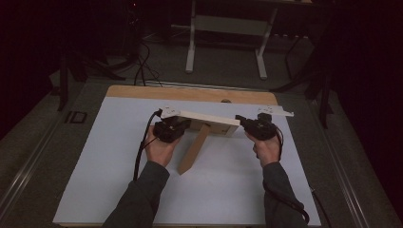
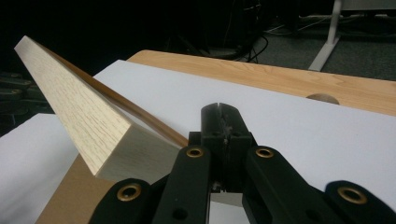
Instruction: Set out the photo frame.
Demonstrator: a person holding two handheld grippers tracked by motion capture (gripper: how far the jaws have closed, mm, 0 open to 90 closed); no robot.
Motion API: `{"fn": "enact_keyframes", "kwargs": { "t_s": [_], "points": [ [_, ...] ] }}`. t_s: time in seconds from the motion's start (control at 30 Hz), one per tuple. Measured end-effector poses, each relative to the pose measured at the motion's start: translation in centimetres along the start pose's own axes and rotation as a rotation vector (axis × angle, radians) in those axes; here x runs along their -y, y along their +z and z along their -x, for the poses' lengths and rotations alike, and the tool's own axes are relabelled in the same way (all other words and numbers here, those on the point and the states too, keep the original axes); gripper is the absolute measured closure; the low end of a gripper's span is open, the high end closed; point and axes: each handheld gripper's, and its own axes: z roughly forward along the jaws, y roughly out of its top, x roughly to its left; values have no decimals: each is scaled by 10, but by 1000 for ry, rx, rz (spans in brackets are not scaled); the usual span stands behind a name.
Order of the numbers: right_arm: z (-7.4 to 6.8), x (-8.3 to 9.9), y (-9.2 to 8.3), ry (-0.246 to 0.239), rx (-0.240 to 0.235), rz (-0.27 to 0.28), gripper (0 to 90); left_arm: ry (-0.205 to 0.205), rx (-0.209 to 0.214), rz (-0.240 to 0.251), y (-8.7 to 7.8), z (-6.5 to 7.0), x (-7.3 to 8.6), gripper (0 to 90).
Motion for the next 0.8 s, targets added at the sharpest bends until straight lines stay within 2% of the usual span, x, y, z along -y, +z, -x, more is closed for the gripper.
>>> {"fn": "enact_keyframes", "kwargs": {
  "t_s": [0.8],
  "points": [
    [-4,1,-2,-21,-16,-6,899,24,-1,-5,4,12,-8,900]
  ]
}}
